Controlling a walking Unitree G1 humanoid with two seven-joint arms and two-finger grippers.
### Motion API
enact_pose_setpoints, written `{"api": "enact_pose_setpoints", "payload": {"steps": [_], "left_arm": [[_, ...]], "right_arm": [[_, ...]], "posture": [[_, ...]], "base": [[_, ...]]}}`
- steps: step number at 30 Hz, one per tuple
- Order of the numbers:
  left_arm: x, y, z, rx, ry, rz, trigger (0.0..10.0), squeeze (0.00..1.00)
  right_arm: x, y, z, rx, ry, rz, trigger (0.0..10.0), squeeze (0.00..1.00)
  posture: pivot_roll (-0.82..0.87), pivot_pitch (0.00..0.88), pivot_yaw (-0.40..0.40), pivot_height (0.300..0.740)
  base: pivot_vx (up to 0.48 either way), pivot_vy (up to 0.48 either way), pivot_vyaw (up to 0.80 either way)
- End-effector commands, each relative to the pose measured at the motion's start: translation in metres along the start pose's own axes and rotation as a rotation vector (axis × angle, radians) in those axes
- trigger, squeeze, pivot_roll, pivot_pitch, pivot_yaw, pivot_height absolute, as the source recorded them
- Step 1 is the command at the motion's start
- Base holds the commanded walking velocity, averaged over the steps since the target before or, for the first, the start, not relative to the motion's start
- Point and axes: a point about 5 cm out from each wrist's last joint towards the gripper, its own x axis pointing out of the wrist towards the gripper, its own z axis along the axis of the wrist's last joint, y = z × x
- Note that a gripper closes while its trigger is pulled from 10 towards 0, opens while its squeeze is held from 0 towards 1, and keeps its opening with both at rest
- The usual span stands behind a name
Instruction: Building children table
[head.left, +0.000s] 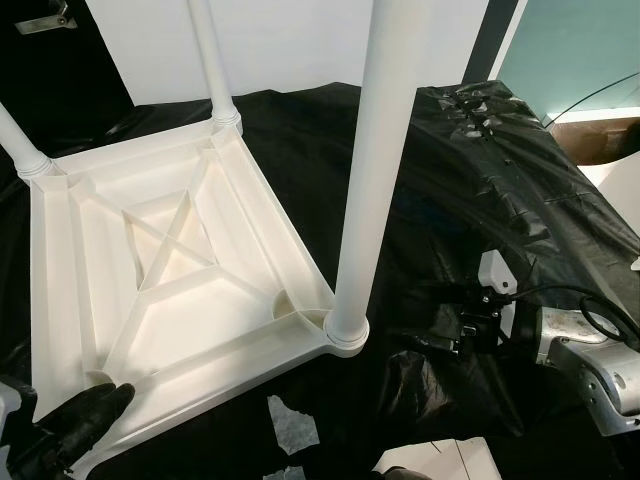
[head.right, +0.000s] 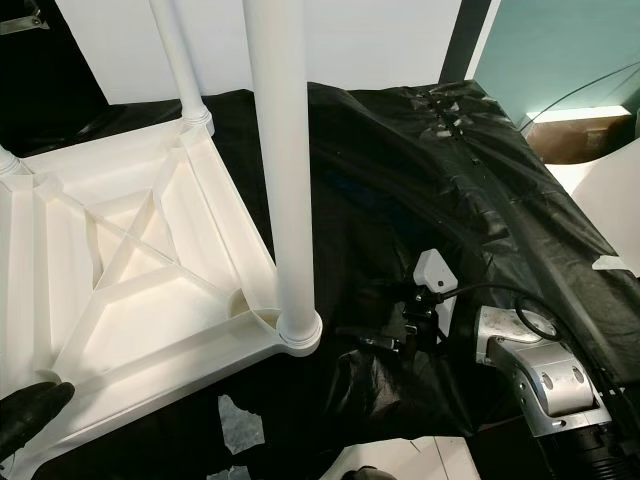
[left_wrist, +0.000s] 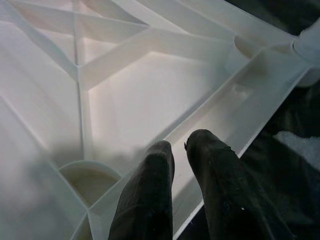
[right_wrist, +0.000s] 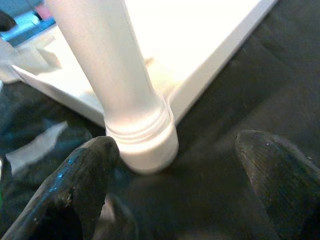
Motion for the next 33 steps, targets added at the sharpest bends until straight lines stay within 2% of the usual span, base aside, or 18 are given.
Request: {"api": "enact_pose_setpoints", "payload": {"steps": [1, 2, 4, 8, 11, 13, 15, 19, 20, 21, 24, 28, 30, 31, 33], "left_arm": [[0.001, 0.004, 0.000, 0.012, 0.008, 0.018, 10.0, 0.00], [0.003, 0.004, 0.000, 0.015, 0.004, 0.013, 10.0, 0.00], [0.003, 0.004, 0.000, 0.015, 0.004, 0.013, 10.0, 0.00], [0.008, 0.004, 0.001, 0.024, -0.005, 0.001, 10.0, 0.00], [0.009, 0.005, 0.001, 0.025, -0.005, 0.002, 10.0, 0.00], [0.011, 0.006, 0.000, 0.031, -0.003, 0.001, 10.0, 0.00], [0.016, 0.007, -0.001, 0.030, 0.004, -0.010, 10.0, 0.00], [0.019, 0.007, -0.002, 0.031, 0.010, -0.020, 10.0, 0.00], [0.022, 0.007, -0.002, 0.032, 0.008, -0.022, 10.0, 0.00], [0.026, 0.010, -0.001, 0.046, 0.001, -0.006, 10.0, 0.00], [0.031, 0.012, 0.001, 0.061, -0.003, 0.000, 10.0, 0.00], [0.039, 0.018, 0.004, 0.085, -0.006, -0.007, 10.0, 0.00], [0.039, 0.018, 0.004, 0.085, -0.006, -0.007, 10.0, 0.00], [0.049, 0.029, 0.011, 0.099, -0.023, 0.006, 10.0, 0.00], [0.049, 0.029, 0.011, 0.099, -0.023, 0.006, 10.0, 0.00]], "right_arm": [[0.008, 0.002, 0.000, 0.002, -0.004, 0.030, 10.0, 0.00], [0.013, 0.004, 0.001, 0.005, -0.009, 0.056, 10.0, 0.00], [0.013, 0.004, 0.001, 0.005, -0.009, 0.056, 10.0, 0.00], [0.034, 0.005, 0.005, -0.013, -0.025, 0.130, 10.0, 0.00], [0.037, 0.004, 0.005, -0.014, -0.027, 0.141, 10.0, 0.00], [0.049, 0.000, 0.006, -0.037, -0.047, 0.118, 10.0, 0.00], [0.069, -0.010, 0.011, -0.055, -0.116, 0.019, 10.0, 0.00], [0.081, -0.015, 0.015, -0.042, -0.162, -0.032, 9.6, 0.00], [0.086, -0.017, 0.017, -0.024, -0.188, -0.074, 4.5, 0.00], [0.088, -0.018, 0.018, -0.006, -0.208, -0.099, 0.0, 0.00], [0.087, -0.020, 0.019, 0.026, -0.238, -0.166, 0.0, 0.00], [0.077, -0.027, 0.015, 0.052, -0.239, -0.269, 0.0, 0.00], [0.077, -0.027, 0.015, 0.052, -0.239, -0.269, 0.0, 0.00], [0.065, -0.031, 0.010, 0.065, -0.234, -0.355, 0.0, 0.00], [0.065, -0.031, 0.010, 0.065, -0.234, -0.355, 0.0, 0.00]], "posture": [[0.15, 0.117, -0.011, 0.740], [0.15, 0.115, -0.012, 0.740], [0.15, 0.115, -0.012, 0.740], [0.15, 0.105, -0.016, 0.740], [0.15, 0.106, -0.017, 0.740], [0.15, 0.102, -0.016, 0.740], [0.15, 0.094, -0.020, 0.740], [0.15, 0.091, -0.023, 0.740], [0.16, 0.087, -0.027, 0.740], [0.17, 0.085, -0.033, 0.740], [0.17, 0.083, -0.038, 0.740], [0.17, 0.080, -0.042, 0.740], [0.17, 0.080, -0.042, 0.740], [0.15, 0.080, -0.036, 0.740], [0.15, 0.080, -0.036, 0.740]], "base": [[0.000, 0.000, 0.00], [0.000, 0.000, 0.00], [0.000, 0.000, 0.00], [0.000, 0.000, 0.00], [0.000, 0.000, 0.00], [0.000, 0.000, 0.00], [0.000, 0.000, 0.00], [0.000, 0.000, 0.00], [0.000, 0.000, 0.00], [0.000, 0.000, 0.00], [0.000, 0.000, 0.00], [0.000, 0.000, 0.00], [0.000, 0.000, 0.00], [0.000, 0.000, 0.00], [0.000, 0.000, 0.00]]}}
